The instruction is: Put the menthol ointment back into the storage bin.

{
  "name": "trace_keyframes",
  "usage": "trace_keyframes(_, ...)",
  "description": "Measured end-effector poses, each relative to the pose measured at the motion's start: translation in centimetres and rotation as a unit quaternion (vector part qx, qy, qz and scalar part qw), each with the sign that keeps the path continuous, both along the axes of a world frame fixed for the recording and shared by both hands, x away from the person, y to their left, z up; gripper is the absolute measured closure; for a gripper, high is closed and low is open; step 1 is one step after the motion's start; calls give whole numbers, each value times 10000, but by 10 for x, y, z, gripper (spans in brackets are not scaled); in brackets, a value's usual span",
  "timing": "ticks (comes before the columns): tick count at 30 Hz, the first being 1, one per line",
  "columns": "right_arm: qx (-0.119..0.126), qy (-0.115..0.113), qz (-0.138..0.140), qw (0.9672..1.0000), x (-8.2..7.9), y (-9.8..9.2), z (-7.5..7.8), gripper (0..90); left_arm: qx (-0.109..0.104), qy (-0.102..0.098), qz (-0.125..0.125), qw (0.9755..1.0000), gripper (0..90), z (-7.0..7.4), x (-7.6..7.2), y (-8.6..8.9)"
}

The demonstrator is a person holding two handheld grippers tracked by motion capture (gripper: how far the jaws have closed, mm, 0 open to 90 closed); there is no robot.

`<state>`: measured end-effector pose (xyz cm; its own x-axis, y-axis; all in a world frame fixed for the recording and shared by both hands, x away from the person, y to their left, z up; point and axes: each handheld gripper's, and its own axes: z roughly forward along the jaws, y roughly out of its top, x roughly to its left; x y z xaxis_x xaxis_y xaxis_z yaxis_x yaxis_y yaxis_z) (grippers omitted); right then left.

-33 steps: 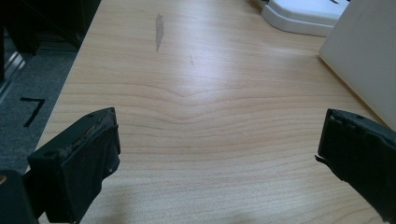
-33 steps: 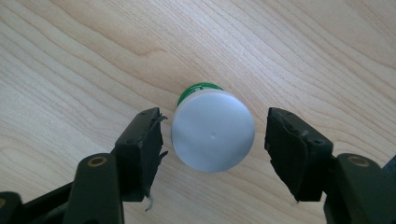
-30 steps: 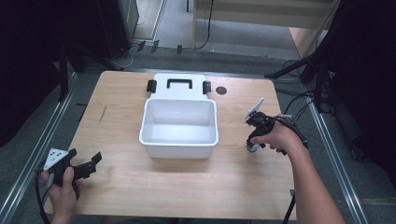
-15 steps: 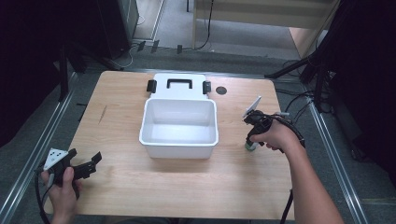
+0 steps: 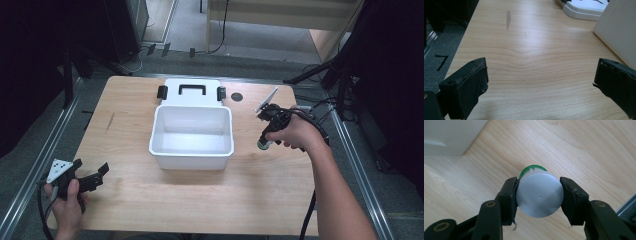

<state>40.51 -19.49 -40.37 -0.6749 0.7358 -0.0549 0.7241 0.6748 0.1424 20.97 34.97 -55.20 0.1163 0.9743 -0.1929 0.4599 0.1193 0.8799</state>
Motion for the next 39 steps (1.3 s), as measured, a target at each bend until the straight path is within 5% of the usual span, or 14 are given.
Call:
trace_keyframes(21, 21, -160, 554, 9983, 5, 54, 89, 517, -20, -15, -7, 10000, 0, 0, 0, 0)
trace_keyframes(33, 5, -198, 799, 9966, 4, 81, 102, 517, -42, -19, -2, 10000, 0, 0, 0, 0)
trace_keyframes(39, 58, -223, 1258, 9918, 2, 100, 102, 517, -43, -18, -13, 10000, 0, 0, 1, 0)
